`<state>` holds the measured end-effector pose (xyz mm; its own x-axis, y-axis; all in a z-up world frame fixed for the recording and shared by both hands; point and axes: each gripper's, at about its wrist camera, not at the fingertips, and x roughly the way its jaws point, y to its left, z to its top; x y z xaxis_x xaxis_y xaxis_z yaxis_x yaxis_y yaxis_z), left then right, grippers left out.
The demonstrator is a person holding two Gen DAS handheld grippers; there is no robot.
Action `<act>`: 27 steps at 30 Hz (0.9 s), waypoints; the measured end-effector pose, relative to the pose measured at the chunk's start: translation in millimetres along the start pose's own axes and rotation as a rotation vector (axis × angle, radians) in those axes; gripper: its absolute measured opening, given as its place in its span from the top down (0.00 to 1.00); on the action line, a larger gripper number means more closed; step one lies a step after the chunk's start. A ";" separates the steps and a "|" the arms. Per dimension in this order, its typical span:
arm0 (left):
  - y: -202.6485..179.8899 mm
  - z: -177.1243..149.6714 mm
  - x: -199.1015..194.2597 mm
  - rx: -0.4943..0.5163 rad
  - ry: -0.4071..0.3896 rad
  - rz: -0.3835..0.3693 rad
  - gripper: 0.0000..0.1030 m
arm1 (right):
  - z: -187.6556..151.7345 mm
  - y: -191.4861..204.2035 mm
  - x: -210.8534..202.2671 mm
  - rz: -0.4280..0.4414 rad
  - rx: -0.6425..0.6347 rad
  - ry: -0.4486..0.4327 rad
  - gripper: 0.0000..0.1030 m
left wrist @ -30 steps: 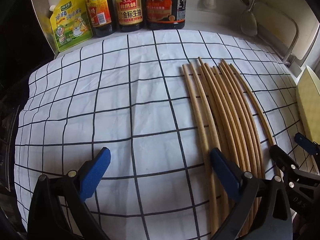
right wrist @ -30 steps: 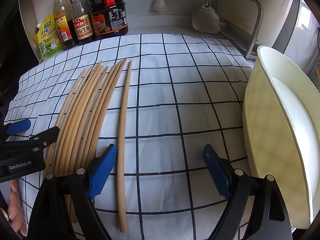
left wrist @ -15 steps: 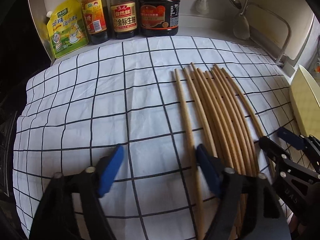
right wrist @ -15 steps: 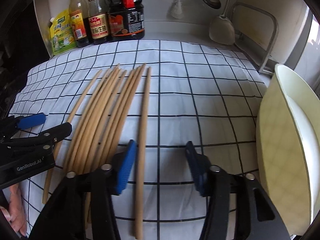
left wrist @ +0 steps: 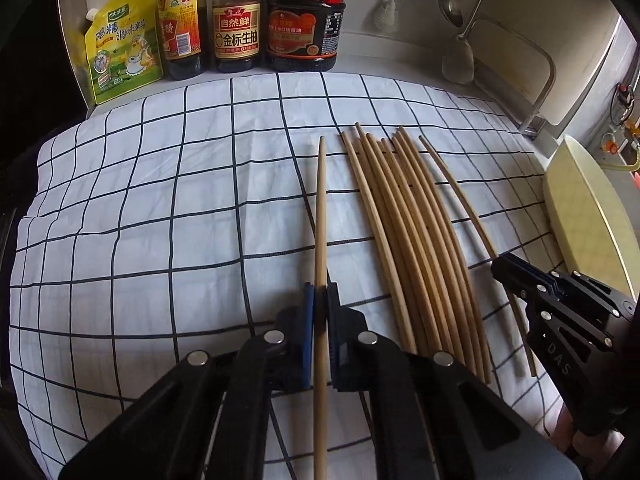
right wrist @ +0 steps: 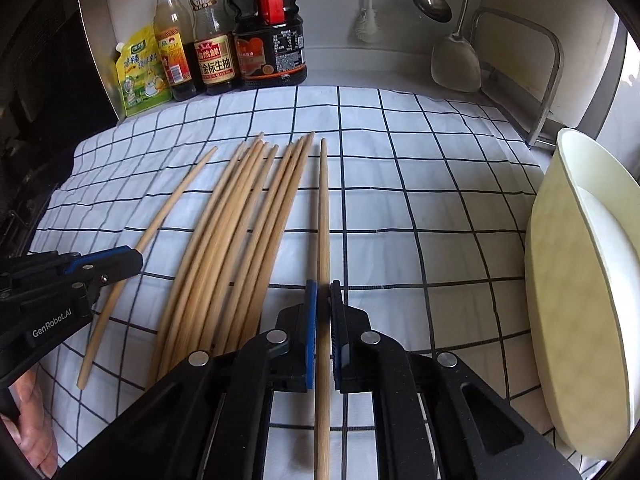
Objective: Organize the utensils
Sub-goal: 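Close the right tool on one chopstick while the left tool grasps another, then lift the right tool's chopstick over the basin while the left tool carries its own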
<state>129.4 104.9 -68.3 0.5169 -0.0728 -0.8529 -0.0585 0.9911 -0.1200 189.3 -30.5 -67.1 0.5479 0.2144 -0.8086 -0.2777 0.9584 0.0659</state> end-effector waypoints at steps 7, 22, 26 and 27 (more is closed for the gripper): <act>-10.4 6.6 -30.2 0.012 -0.049 -0.053 0.93 | 6.0 0.0 -40.6 0.040 0.010 -0.082 0.94; -157.5 55.8 -70.2 0.257 -0.150 -0.302 0.93 | -10.0 -140.0 -145.2 -0.128 0.311 -0.304 0.94; -210.6 67.0 -59.0 0.324 -0.122 -0.361 0.93 | -22.2 -183.8 -149.3 -0.186 0.408 -0.310 0.94; -222.6 69.3 -56.3 0.339 -0.114 -0.371 0.93 | -25.2 -193.4 -149.5 -0.192 0.432 -0.309 0.94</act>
<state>172.4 -103.9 41.6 0.5410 -0.4326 -0.7212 0.4172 0.8826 -0.2165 141.2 -252.7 26.2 0.7803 0.0112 -0.6253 0.1625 0.9619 0.2199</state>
